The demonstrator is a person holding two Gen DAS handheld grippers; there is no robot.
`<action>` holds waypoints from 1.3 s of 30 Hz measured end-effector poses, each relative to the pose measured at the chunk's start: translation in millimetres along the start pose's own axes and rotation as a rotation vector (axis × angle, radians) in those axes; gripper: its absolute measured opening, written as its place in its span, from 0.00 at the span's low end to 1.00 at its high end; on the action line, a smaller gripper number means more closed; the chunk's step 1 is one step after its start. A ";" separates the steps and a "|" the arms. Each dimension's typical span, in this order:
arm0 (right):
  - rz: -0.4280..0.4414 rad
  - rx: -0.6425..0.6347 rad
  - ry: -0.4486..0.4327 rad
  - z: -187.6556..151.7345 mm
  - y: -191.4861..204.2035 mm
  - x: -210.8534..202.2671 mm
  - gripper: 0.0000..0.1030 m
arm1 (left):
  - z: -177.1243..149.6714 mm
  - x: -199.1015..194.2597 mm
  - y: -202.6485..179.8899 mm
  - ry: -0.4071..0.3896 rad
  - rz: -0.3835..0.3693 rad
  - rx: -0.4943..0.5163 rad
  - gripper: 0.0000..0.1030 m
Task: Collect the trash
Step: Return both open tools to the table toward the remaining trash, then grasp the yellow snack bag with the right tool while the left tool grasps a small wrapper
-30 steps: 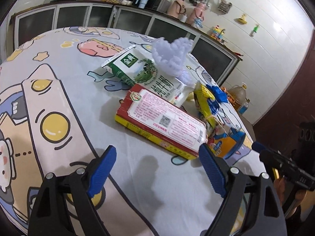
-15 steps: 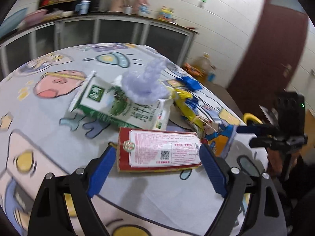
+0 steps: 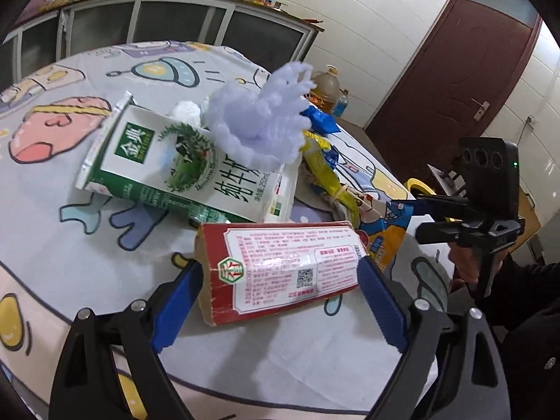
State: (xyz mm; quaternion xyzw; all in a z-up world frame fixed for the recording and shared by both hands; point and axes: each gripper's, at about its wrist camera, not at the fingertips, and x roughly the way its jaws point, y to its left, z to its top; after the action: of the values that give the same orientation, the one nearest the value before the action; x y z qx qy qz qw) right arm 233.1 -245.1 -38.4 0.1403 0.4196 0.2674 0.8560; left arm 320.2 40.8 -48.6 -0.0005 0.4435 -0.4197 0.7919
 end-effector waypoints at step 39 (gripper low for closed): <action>-0.090 0.032 -0.130 -22.9 -1.5 -101.6 0.22 | -33.3 -91.9 -131.2 -0.314 0.055 0.045 0.01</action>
State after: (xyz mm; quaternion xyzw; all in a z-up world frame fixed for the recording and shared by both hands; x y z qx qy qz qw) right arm 164.2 -304.5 12.3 0.1522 0.3735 0.2123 0.8901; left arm 186.3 29.3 44.8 -0.0360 0.3046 -0.4025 0.8625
